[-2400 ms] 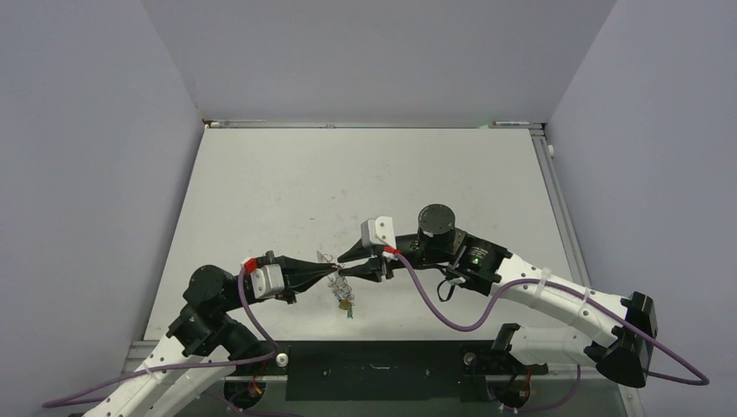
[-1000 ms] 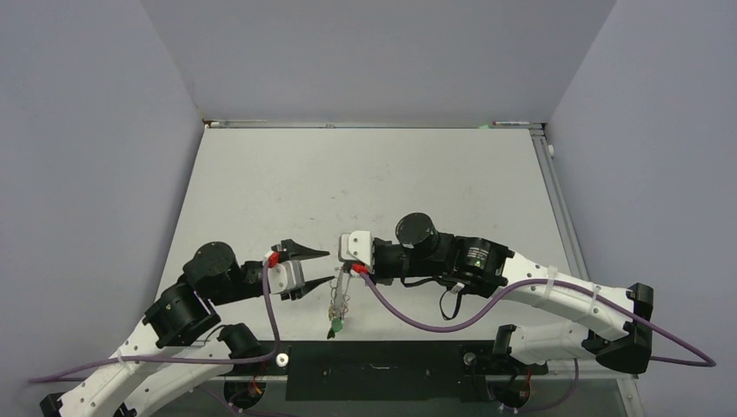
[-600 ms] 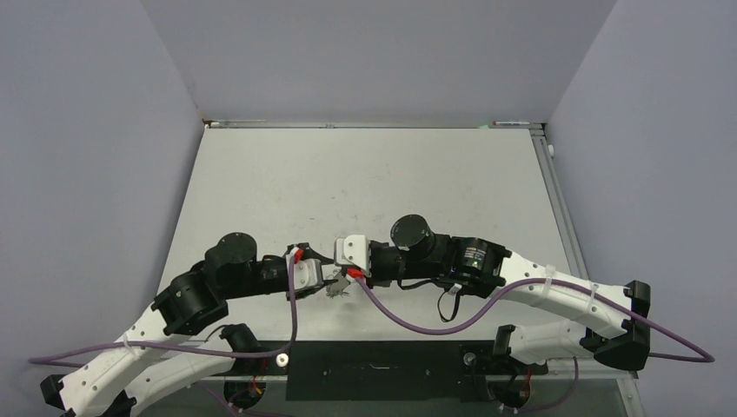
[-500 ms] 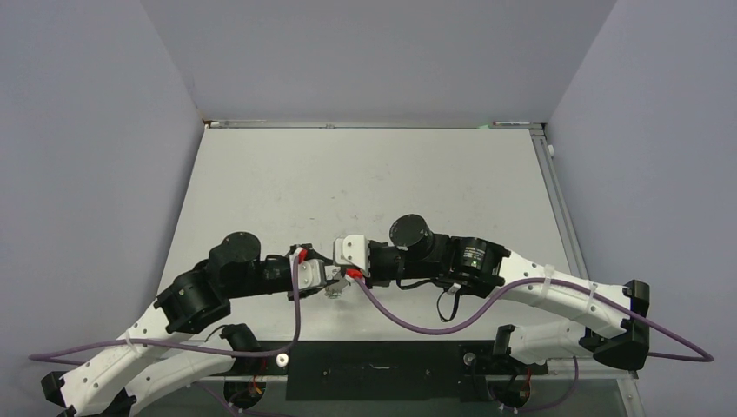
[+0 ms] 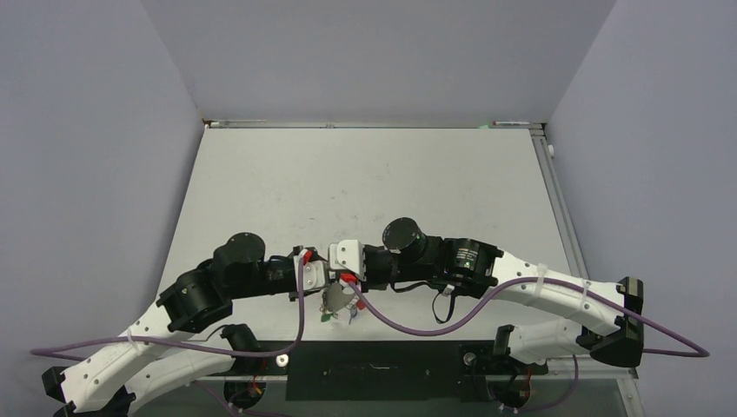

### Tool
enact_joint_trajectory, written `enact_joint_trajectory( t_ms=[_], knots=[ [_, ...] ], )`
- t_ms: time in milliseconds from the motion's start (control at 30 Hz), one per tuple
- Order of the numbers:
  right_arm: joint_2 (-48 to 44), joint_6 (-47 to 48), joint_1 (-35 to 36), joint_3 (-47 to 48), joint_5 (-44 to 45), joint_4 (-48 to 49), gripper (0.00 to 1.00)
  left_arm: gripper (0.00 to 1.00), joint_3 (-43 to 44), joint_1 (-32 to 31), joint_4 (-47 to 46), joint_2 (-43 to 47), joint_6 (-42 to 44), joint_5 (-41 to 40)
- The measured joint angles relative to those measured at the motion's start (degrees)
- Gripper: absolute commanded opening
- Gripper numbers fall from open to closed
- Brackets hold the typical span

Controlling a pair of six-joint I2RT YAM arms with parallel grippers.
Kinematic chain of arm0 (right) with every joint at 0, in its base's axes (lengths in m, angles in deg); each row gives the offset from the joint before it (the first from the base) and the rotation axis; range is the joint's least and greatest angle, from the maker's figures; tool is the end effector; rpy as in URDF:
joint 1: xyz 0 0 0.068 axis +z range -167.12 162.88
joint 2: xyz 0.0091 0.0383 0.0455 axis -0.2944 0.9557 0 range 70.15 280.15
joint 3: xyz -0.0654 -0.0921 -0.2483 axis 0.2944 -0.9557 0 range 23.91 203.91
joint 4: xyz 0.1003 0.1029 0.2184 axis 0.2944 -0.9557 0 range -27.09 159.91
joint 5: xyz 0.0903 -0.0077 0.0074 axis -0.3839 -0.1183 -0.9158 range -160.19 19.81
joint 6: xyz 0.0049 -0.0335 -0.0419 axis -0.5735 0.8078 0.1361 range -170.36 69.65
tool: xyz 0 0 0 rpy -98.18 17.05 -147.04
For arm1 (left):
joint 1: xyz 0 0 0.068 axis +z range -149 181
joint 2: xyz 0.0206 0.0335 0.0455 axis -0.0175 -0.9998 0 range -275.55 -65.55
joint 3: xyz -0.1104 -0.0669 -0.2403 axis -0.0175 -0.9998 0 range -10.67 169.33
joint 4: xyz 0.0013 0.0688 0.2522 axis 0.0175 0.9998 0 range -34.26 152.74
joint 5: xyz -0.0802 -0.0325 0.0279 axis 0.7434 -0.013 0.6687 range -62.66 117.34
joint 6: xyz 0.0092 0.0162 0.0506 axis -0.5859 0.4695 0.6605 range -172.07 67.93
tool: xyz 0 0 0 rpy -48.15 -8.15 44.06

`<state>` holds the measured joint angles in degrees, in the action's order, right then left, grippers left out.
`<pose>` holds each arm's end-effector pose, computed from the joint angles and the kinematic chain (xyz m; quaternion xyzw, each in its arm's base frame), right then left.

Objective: Put the keys on the keyring

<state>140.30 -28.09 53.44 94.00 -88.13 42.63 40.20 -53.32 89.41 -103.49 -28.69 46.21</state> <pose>0.0799 0.2594 0.3720 -0.6671 0.5231 0.3315 0.4141 0.0710 -0.1188 0.3510 0.5817 0.5736 -0.2796 0.5044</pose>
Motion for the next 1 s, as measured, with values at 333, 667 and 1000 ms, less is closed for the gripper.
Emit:
enact_joint_trajectory(
  t_ms=[333, 667, 1000],
  knots=[
    [0.1, 0.3, 0.1, 0.0, 0.5, -0.2, 0.05, 0.00, 0.0, -0.4, 0.0, 0.0, 0.2, -0.9],
    [-0.5, -0.2, 0.4, -0.3, 1.8, 2.6, 0.51, 0.00, -4.3, -0.8, -4.2, 2.2, 0.7, -2.6],
    [-17.8, -5.0, -5.2, -11.0, 0.3, 18.9, 0.52, 0.00, -15.6, 1.1, -17.7, 10.0, -3.5, -2.8]
  ],
)
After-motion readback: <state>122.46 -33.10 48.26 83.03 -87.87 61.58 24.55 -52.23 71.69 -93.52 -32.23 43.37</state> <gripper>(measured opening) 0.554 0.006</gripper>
